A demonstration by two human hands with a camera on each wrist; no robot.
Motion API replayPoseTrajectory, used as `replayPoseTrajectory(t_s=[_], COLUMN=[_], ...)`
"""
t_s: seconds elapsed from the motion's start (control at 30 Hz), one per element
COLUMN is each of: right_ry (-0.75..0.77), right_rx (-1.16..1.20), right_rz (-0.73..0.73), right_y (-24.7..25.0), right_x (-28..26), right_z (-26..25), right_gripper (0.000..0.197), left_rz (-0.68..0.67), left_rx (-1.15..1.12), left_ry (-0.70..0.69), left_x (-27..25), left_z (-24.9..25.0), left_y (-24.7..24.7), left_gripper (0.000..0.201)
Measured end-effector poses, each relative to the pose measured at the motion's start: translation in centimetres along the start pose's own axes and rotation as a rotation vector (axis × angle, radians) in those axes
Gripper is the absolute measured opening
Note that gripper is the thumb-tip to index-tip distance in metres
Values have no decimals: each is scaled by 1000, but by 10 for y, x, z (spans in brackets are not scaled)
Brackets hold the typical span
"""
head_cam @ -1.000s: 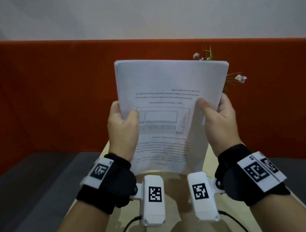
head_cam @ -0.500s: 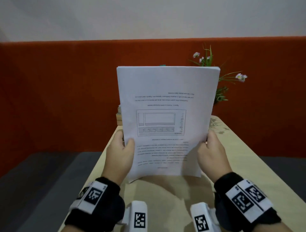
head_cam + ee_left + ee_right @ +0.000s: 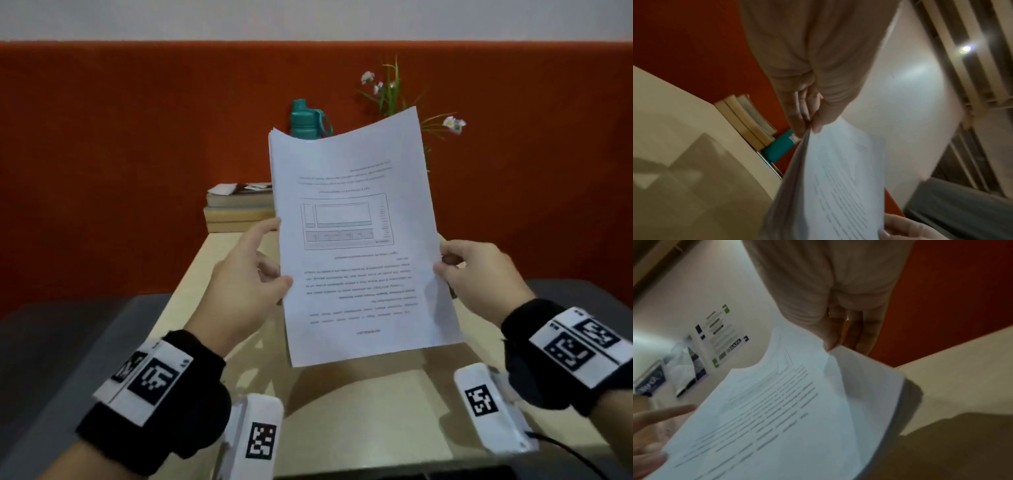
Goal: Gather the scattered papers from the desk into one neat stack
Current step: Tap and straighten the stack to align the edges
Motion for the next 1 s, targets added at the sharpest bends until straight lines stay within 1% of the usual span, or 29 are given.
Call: replayPoseTrajectory(t_s=[0.03,0.13,0.3,0.37,0.47,0.57,0.63,0.7,0.77,0.83,0.9,0.97,1.0], right_ry=[-20,-99,-207,-251,-282,-287,-288,-297,-297,-218,-103,16,46], right_rx=[-36,-152,-280,-319,-348,-353,-370,-442,-543,-624,-619,-508,-452], right_rz=[-22,-106,-253,-292,-322,-325,-333,-341,-342,-290,-245,-282,-325], right_y=[5,14,10,6,1,0,-1,-2,-3,-1,-2,-12,-20], right_x=[-2,-11,-25,-28,-30,-29,-28,-29,-30,-27,-27,-32,-36], right_z=[13,55,110,127,139,141,139,138,136,121,96,65,50], right_gripper=[24,20,27,31,34,31,27,31,38,38,41,54,62], left_rz=[-50,-197,-380,-427,-438,-464,-509,-573,-615,-618,-622,-624,-621], left_rx=[33,91,116,127,170,251,384,549,661,720,754,764,767], left_ry=[21,80,241,287,322,316,269,200,153,141,122,126,123], left_x=[-1,-4,-16,-23,-27,-26,-27,-30,-32,-31,-31,-30,-30], left_z=[1,-3,-27,-34,-40,-42,-38,-29,-24,-24,-24,-25,-25], left_y=[-16,-68,-136,-151,-158,-162,-164,-167,-169,-168,-169,-168,-168], left_gripper=[65,49,38,35,34,36,35,32,40,44,44,44,44])
Point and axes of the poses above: each hand's wrist, its own x-axis towards the middle knuckle, its own y-axis out of the back of the hand, z = x × y, the point moved 10 cm from there along x, towards the middle knuckle, and after that the axes turned 9 degrees about -x, right-handed, at the moved point
